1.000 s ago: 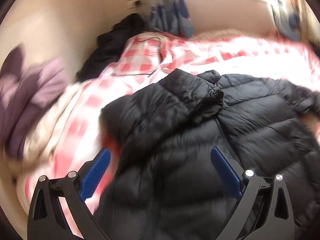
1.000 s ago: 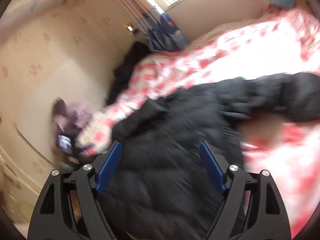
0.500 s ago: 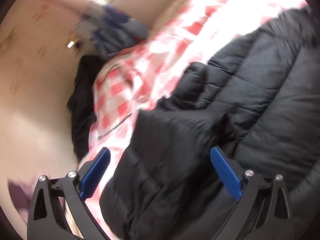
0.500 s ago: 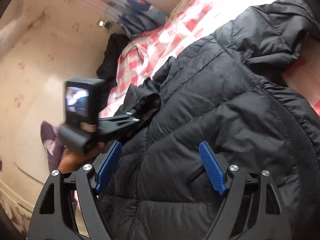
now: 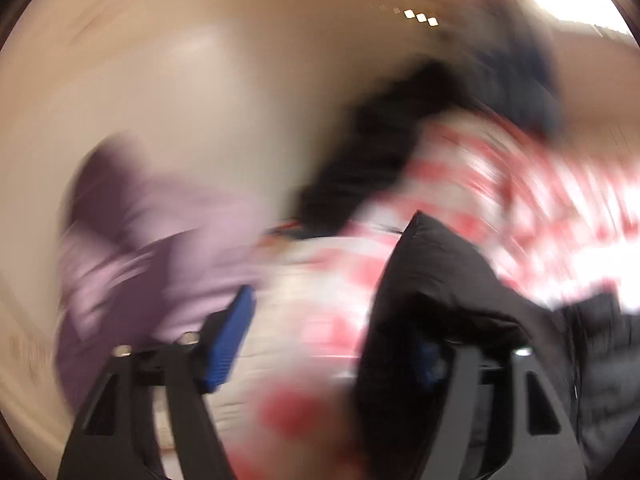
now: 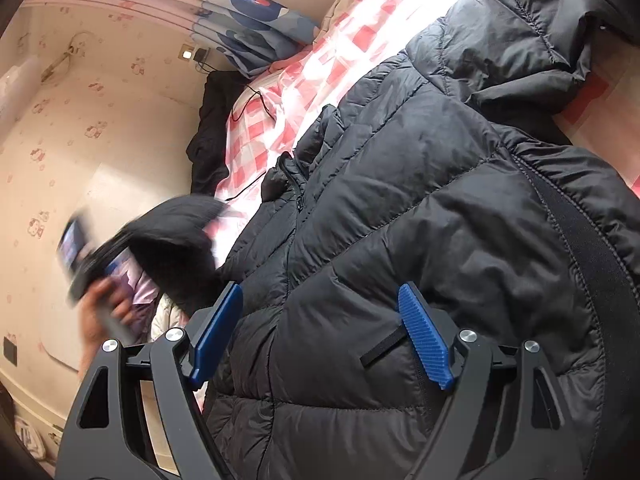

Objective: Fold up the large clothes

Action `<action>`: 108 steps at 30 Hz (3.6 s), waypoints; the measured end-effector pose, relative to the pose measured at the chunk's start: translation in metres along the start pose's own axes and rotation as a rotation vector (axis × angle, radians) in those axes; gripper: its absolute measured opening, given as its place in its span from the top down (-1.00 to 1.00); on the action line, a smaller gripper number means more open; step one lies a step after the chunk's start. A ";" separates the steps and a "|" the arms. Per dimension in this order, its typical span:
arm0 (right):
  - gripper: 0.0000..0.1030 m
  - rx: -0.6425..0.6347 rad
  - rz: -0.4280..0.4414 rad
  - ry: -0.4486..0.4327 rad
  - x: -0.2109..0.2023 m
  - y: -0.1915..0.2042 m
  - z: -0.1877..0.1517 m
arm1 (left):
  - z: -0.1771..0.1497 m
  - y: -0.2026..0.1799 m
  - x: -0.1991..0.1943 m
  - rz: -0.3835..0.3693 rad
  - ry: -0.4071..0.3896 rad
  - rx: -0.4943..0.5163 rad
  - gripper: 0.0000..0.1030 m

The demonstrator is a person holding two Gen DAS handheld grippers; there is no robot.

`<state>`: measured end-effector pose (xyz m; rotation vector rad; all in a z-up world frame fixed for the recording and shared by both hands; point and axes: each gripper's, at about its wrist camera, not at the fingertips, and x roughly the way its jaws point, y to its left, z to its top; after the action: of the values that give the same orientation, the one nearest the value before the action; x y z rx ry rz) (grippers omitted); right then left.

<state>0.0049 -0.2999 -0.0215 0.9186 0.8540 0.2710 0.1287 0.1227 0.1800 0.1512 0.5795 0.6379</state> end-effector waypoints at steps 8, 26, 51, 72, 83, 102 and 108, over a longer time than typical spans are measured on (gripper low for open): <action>-0.53 -0.029 -0.059 0.022 0.009 -0.001 -0.007 | -0.057 0.209 -0.026 -0.024 0.150 -0.130 -0.74; -0.74 0.089 -0.149 -0.220 -0.132 -0.064 0.041 | -0.196 0.290 -0.077 -0.316 0.314 -0.244 -0.86; 0.88 -0.529 -0.762 0.222 0.051 -0.058 0.198 | -0.176 0.055 -0.024 -0.810 0.201 -0.120 -0.86; -0.57 -0.102 -0.730 -0.267 -0.296 -0.135 0.246 | -0.199 -0.086 0.061 -0.732 0.367 -0.048 -0.86; -0.55 0.185 -0.820 -0.184 -0.334 -0.255 0.199 | -0.214 -0.061 -0.039 -0.847 0.287 -0.158 -0.86; 0.85 0.046 -1.339 -0.305 -0.423 -0.240 0.257 | -0.198 -0.037 -0.031 -0.806 0.282 -0.154 -0.86; 0.02 0.193 -1.195 -0.654 -0.460 -0.218 0.189 | -0.180 0.045 -0.021 -0.826 0.205 -0.171 -0.86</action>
<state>-0.1833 -0.7913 0.1104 0.4796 0.6799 -1.1034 -0.0075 0.1386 0.0538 -0.3115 0.7145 -0.1066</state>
